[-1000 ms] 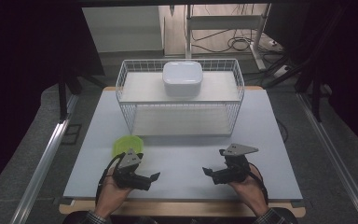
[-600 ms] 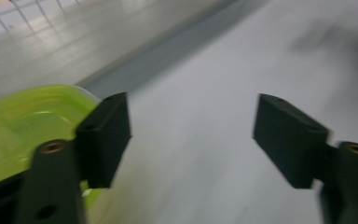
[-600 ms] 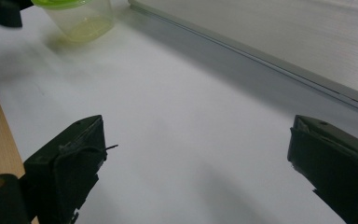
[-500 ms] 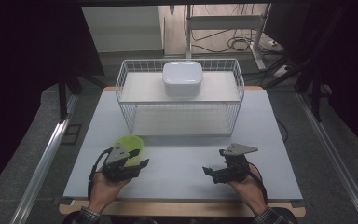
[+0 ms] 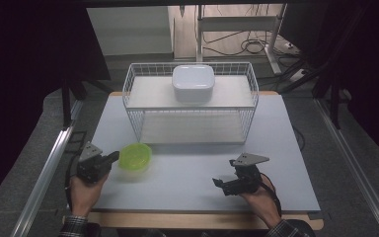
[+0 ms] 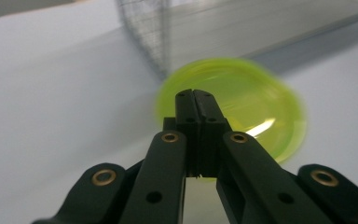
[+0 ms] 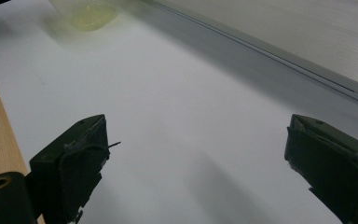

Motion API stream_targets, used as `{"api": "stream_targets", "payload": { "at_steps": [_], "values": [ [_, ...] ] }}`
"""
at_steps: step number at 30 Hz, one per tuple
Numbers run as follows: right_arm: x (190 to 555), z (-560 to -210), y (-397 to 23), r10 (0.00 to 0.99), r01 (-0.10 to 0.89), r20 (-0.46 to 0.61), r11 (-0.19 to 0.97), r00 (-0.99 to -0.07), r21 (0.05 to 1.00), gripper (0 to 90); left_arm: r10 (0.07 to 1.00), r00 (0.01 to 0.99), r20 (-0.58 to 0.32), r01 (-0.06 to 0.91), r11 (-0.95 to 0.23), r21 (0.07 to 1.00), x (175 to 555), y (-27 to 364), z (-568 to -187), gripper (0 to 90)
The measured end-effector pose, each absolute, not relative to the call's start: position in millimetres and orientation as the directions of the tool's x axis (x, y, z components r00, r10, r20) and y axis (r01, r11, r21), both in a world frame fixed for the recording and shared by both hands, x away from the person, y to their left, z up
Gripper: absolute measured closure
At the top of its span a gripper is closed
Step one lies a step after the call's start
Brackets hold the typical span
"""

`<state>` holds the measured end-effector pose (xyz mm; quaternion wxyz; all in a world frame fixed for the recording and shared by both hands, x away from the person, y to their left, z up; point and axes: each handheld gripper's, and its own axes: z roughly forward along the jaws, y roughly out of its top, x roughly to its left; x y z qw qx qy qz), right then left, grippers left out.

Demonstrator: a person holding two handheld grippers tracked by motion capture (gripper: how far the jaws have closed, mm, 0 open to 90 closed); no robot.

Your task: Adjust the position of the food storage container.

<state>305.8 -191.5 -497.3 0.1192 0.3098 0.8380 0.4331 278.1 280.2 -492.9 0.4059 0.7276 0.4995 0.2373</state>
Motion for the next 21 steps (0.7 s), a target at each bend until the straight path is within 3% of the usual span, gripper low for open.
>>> {"api": "stream_targets", "payload": {
  "at_steps": [9, 21],
  "values": [
    [306, -499, -189, 0.621, 0.416, 0.064, 0.442, -0.781, 0.795, 6.5, 0.923, 0.347, -0.167, 0.648, -0.107, 0.754, 298, 299, -520, 89.8],
    [305, -499, -188, 0.617, 0.414, 0.057, 0.454, -0.785, 0.789, 7.3, 0.873, 0.448, -0.193, 0.678, -0.191, 0.710, 305, 280, -534, 89.7]
  ]
}}
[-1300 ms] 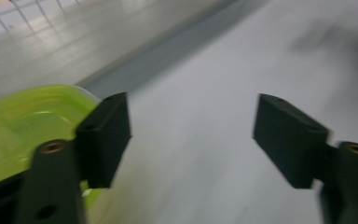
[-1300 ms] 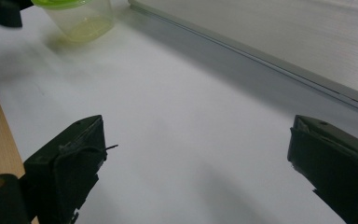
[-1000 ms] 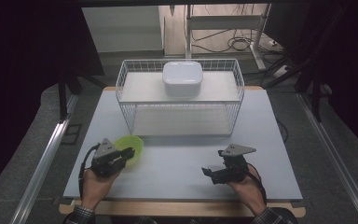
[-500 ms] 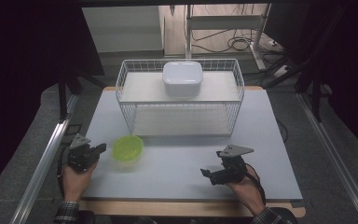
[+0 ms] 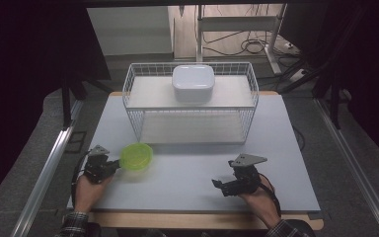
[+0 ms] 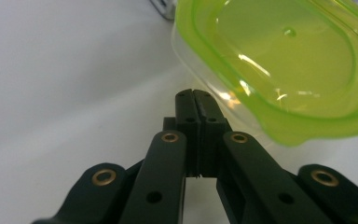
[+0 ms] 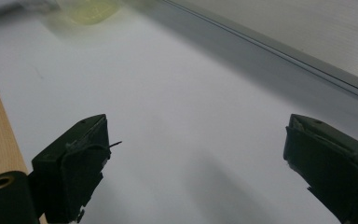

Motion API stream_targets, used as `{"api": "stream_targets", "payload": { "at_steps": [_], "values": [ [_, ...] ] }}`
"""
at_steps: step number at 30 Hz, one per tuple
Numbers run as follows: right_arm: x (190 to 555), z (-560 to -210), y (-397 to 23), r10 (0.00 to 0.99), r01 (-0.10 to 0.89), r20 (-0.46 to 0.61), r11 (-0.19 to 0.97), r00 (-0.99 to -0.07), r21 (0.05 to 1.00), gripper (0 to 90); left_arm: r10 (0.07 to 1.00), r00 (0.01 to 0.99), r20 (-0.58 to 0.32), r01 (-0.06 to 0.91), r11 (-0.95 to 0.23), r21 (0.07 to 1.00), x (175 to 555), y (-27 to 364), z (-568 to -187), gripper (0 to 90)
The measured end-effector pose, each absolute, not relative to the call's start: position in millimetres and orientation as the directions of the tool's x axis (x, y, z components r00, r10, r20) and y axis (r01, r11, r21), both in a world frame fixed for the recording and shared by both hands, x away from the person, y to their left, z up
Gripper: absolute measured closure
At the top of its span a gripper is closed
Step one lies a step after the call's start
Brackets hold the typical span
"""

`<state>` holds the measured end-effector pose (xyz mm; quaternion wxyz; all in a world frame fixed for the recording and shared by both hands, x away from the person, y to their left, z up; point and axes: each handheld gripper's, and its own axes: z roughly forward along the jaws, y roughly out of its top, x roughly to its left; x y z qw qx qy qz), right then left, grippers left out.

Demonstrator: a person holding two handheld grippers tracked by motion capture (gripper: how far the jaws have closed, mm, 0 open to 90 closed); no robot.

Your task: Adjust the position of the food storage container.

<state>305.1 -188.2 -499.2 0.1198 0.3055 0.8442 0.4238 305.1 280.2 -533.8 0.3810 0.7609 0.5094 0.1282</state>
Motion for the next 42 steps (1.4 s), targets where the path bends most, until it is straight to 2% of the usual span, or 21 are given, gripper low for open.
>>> {"api": "stream_targets", "payload": {
  "at_steps": [21, 25, 30, 42],
  "values": [
    [305, -502, -186, 0.612, 0.414, 0.050, 0.471, -0.789, 0.779, 7.5, 0.798, 0.566, -0.207, 0.647, -0.274, 0.712, 312, 244, -538, 89.6],
    [305, -502, -185, 0.614, 0.416, 0.050, 0.471, -0.788, 0.778, 7.5, 0.821, 0.547, -0.167, 0.653, -0.293, 0.699, 314, 244, -538, 89.6],
    [305, -503, -185, 0.613, 0.419, 0.052, 0.473, -0.788, 0.776, 7.5, 0.839, 0.506, -0.201, 0.657, -0.225, 0.719, 322, 253, -539, 89.5],
    [306, -504, -183, 0.615, 0.420, 0.048, 0.478, -0.787, 0.772, 7.5, 0.813, 0.547, -0.199, 0.640, -0.254, 0.725, 335, 237, -539, 89.5]
  ]
}}
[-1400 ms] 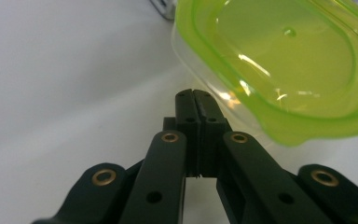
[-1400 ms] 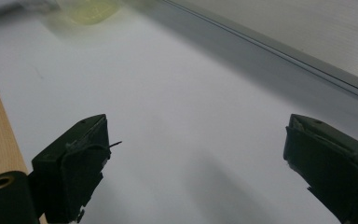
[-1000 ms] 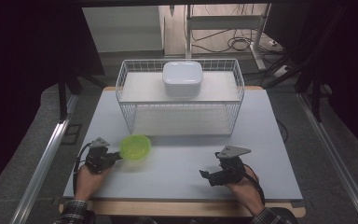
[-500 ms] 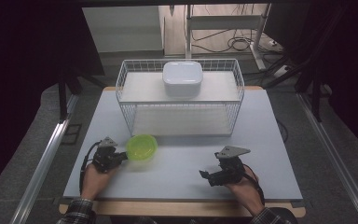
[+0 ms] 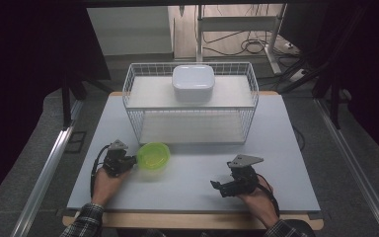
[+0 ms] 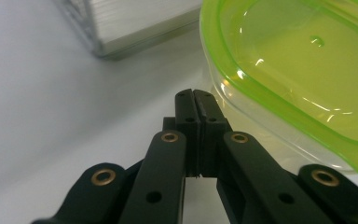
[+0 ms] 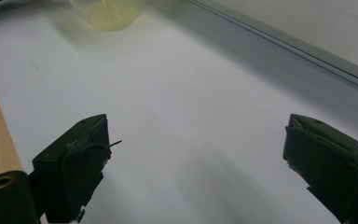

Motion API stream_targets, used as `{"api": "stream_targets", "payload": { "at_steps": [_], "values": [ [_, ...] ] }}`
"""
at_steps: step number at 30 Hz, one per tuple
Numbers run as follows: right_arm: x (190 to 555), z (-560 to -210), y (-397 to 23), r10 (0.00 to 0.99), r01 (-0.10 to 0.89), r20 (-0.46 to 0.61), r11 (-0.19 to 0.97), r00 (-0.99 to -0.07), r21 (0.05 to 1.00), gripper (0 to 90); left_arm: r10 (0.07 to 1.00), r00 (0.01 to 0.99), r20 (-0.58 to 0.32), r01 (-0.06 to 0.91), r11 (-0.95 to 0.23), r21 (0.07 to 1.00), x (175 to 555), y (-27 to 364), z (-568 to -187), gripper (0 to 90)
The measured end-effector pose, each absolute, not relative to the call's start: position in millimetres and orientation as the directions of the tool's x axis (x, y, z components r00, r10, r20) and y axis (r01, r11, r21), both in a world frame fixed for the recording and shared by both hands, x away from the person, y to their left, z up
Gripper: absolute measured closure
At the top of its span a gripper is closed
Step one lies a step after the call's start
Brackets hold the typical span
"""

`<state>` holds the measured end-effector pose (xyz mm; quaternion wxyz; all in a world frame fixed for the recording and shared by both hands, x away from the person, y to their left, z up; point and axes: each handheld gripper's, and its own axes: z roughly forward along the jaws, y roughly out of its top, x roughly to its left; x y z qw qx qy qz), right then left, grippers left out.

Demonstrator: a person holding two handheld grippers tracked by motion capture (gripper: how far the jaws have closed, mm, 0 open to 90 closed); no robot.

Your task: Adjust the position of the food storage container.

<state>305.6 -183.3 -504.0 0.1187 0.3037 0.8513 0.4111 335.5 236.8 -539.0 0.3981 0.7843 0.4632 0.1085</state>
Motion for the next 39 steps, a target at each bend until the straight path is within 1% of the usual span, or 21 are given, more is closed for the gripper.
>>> {"api": "stream_targets", "payload": {
  "at_steps": [4, 11, 22, 32, 36, 39],
  "values": [
    [306, -504, -183, 0.615, 0.420, 0.046, 0.480, -0.788, 0.770, 7.5, 0.795, 0.571, -0.205, 0.633, -0.267, 0.726, 336, 225, -538, 89.5],
    [306, -505, -183, 0.614, 0.422, 0.046, 0.484, -0.788, 0.767, 7.5, 0.764, 0.618, -0.188, 0.621, -0.326, 0.713, 337, 204, -539, 89.3],
    [306, -506, -182, 0.614, 0.426, 0.047, 0.487, -0.788, 0.762, 7.5, 0.722, 0.668, -0.182, 0.598, -0.374, 0.709, 337, 174, -539, 89.2],
    [306, -506, -182, 0.615, 0.429, 0.050, 0.488, -0.787, 0.760, 7.5, 0.674, 0.722, -0.160, 0.565, -0.440, 0.698, 333, 131, -541, 89.1],
    [305, -505, -182, 0.615, 0.427, 0.050, 0.485, -0.787, 0.763, 7.5, 0.665, 0.736, -0.125, 0.544, -0.470, 0.695, 331, 124, -539, 88.6],
    [305, -506, -183, 0.615, 0.430, 0.053, 0.484, -0.786, 0.762, 7.5, 0.668, 0.733, -0.128, 0.542, -0.460, 0.704, 329, 127, -536, 87.1]
  ]
}}
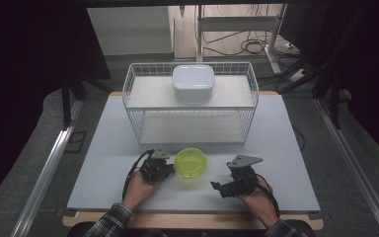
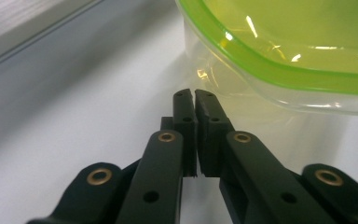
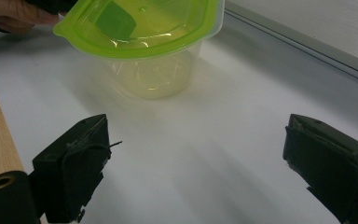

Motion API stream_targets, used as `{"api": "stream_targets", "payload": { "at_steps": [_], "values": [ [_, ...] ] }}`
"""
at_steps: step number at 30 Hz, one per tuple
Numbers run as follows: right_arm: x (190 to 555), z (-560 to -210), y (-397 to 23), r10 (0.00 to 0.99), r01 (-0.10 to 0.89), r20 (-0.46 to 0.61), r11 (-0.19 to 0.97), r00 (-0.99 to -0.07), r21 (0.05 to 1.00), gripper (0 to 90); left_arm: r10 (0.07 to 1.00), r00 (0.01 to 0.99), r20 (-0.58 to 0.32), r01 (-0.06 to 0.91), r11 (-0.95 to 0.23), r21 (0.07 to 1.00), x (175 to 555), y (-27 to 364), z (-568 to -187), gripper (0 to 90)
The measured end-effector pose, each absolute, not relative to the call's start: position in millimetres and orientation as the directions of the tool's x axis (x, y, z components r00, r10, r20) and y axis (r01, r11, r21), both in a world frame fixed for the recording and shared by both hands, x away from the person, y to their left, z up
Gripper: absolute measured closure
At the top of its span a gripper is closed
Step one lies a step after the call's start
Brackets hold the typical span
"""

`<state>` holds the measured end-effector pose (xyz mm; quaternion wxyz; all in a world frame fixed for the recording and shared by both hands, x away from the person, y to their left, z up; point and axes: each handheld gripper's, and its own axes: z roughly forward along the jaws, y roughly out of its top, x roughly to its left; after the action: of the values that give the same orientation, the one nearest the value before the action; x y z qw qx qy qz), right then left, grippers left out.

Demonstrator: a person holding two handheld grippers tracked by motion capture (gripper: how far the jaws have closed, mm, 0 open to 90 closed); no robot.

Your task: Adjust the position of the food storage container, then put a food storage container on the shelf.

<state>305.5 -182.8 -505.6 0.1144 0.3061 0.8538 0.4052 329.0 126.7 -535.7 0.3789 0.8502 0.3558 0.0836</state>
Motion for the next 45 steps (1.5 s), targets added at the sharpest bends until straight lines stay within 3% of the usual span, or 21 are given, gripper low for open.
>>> {"api": "stream_targets", "payload": {
  "at_steps": [6, 10, 13, 15, 19, 25, 36, 45],
  "values": [
    [306, -506, -183, 0.616, 0.433, 0.057, 0.481, -0.785, 0.763, 7.5, 0.691, 0.713, -0.122, 0.537, -0.426, 0.728, 322, 141, -526, 79.3],
    [306, -505, -184, 0.616, 0.432, 0.057, 0.480, -0.786, 0.763, 7.5, 0.708, 0.702, -0.079, 0.515, -0.427, 0.743, 311, 151, -517, 68.2],
    [306, -505, -184, 0.616, 0.432, 0.057, 0.481, -0.786, 0.763, 7.5, 0.720, 0.693, -0.044, 0.494, -0.429, 0.756, 299, 159, -511, 57.6],
    [306, -505, -185, 0.615, 0.430, 0.054, 0.482, -0.787, 0.764, 7.5, 0.733, 0.679, -0.028, 0.487, -0.421, 0.765, 291, 165, -508, 45.1],
    [307, -505, -186, 0.615, 0.429, 0.055, 0.481, -0.787, 0.764, 7.5, 0.751, 0.658, -0.056, 0.502, -0.381, 0.777, 280, 175, -508, 27.1],
    [308, -504, -188, 0.612, 0.430, 0.059, 0.481, -0.789, 0.764, 7.3, 0.755, 0.648, -0.101, 0.522, -0.344, 0.780, 261, 188, -507, 10.7],
    [310, -506, -190, 0.612, 0.443, 0.074, 0.478, -0.787, 0.758, 7.1, 0.746, 0.666, -0.023, 0.460, -0.386, 0.800, 248, 188, -514, 2.8],
    [316, -506, -189, 0.631, 0.477, 0.096, 0.470, -0.770, 0.743, 4.5, 0.749, 0.662, -0.019, 0.441, -0.370, 0.818, 248, 191, -515, 1.7]
  ]
}}
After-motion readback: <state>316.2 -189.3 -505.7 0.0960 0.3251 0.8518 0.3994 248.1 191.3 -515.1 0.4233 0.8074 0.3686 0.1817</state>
